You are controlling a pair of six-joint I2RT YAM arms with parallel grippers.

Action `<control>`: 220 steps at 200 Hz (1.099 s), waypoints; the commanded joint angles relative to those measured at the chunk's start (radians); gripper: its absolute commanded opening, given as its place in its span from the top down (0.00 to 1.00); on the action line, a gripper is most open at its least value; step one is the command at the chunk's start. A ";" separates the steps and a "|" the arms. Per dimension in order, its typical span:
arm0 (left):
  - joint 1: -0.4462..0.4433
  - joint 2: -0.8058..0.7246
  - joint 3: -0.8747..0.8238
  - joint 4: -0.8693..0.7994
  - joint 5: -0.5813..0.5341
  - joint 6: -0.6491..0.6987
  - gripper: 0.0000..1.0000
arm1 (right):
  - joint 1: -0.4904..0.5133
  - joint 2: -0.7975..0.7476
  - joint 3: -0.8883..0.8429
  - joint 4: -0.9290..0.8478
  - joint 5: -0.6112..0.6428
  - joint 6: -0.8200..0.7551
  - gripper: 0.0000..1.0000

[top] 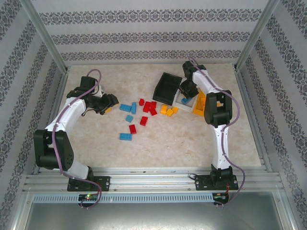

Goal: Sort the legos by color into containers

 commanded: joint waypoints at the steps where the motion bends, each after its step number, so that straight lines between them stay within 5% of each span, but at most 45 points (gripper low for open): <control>1: 0.017 -0.020 0.006 0.005 0.006 0.015 0.45 | -0.010 -0.036 -0.038 -0.050 -0.055 -0.002 1.00; 126: 0.017 -0.040 -0.011 0.024 0.001 -0.003 0.45 | -0.006 -0.212 -0.039 -0.072 -0.046 -0.053 1.00; 168: 0.017 -0.040 -0.023 0.034 0.010 -0.009 0.45 | 0.037 -0.146 0.172 -0.064 -0.116 -0.079 1.00; 220: 0.017 -0.043 -0.046 0.038 0.018 -0.009 0.45 | 0.084 0.118 0.551 -0.084 -0.212 -0.069 1.00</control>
